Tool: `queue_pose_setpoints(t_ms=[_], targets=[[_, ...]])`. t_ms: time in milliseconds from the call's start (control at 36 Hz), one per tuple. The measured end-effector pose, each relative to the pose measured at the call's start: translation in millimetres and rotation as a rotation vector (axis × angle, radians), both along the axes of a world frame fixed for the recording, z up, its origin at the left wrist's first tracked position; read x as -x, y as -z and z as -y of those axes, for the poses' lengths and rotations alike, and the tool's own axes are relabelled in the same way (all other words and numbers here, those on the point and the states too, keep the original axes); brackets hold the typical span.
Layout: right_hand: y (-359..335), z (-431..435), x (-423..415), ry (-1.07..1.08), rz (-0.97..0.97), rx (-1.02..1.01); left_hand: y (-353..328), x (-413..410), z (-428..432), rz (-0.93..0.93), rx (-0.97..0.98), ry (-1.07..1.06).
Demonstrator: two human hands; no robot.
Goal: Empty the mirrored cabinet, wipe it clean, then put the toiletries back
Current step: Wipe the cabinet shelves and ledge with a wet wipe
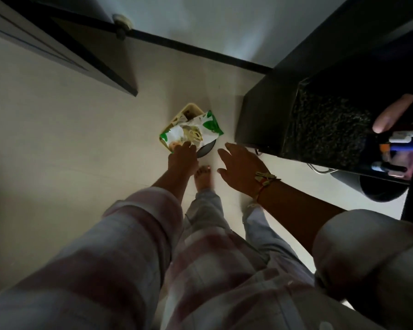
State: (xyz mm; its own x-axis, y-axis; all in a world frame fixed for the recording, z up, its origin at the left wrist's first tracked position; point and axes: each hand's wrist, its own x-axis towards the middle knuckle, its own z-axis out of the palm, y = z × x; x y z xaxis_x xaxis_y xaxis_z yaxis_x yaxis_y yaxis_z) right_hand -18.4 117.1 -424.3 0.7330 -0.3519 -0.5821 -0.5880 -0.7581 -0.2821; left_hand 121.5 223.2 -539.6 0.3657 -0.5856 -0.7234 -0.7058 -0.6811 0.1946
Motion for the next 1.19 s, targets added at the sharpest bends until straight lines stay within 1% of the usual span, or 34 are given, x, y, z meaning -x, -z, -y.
queue_pose_setpoints(t_ms=[111, 222, 417, 639, 750, 889, 1028, 1194], targets=[[17, 1, -4, -0.009, -0.067, 0.004, 32, -8, 4, 0.025, 0.019, 0.084], [27, 2, -7, -0.003, -0.089, 0.006, 57, -13, 7, 0.096, 0.073, 0.233], [41, 6, -14, 0.023, -0.094, -0.01, 76, -23, 19, 0.048, -0.013, 0.233], [46, 6, -12, 0.047, -0.092, -0.009, 81, -27, 28, 0.077, -0.059, 0.347], [45, 5, -9, 0.056, -0.1, -0.014, 77, -28, 26, 0.096, 0.004, 0.287], [32, 2, -4, 0.059, -0.109, -0.008, 53, -31, 16, 0.137, 0.096, 0.283], [9, 0, -6, 0.124, -0.049, -0.042, 7, -28, -6, 0.18, 0.268, 0.24], [-29, 2, -11, 0.262, 0.078, -0.147, -61, -7, -13, 0.094, 0.51, 0.147]])
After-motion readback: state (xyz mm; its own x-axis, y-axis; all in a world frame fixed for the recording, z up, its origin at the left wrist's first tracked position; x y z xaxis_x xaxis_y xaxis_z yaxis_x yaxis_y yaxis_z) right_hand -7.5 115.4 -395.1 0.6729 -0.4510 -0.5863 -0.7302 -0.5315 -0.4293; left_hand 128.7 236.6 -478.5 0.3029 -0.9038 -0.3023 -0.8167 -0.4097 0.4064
